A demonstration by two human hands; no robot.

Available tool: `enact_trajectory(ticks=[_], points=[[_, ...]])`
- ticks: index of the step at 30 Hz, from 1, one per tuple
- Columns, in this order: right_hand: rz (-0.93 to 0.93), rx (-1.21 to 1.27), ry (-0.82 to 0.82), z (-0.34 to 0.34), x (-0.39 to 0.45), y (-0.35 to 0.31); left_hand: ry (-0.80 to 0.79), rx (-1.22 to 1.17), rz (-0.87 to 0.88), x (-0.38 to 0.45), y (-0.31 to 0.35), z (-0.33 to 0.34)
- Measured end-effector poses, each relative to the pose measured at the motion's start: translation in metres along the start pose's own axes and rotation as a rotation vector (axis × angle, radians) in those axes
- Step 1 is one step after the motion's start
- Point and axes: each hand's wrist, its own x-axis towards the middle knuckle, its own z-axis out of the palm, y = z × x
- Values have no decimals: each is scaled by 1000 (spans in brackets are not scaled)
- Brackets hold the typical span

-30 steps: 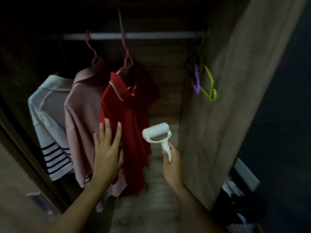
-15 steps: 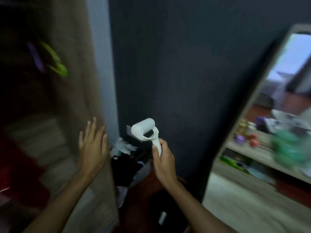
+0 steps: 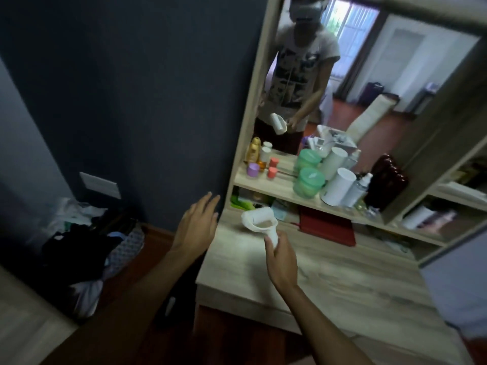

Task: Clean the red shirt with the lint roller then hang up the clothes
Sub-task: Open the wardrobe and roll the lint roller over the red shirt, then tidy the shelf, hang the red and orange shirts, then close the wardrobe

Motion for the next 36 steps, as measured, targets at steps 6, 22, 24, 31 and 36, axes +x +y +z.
enact_trajectory(ticks=[6, 22, 24, 31, 36], points=[[144, -94, -172, -18, 16, 111, -151, 76, -43, 5, 55, 99], [116, -452, -340, -2, 28, 191, -336, 230, -129, -27, 76, 183], [142, -359, -258, -5, 31, 182, -333, 235, -147, -28, 74, 180], [-197, -220, -213, 26, 49, 121, -240, 180, -301, -40, 34, 134], [-472, -266, -439, 97, 23, 35, -89, 256, -430, -82, -27, 65]])
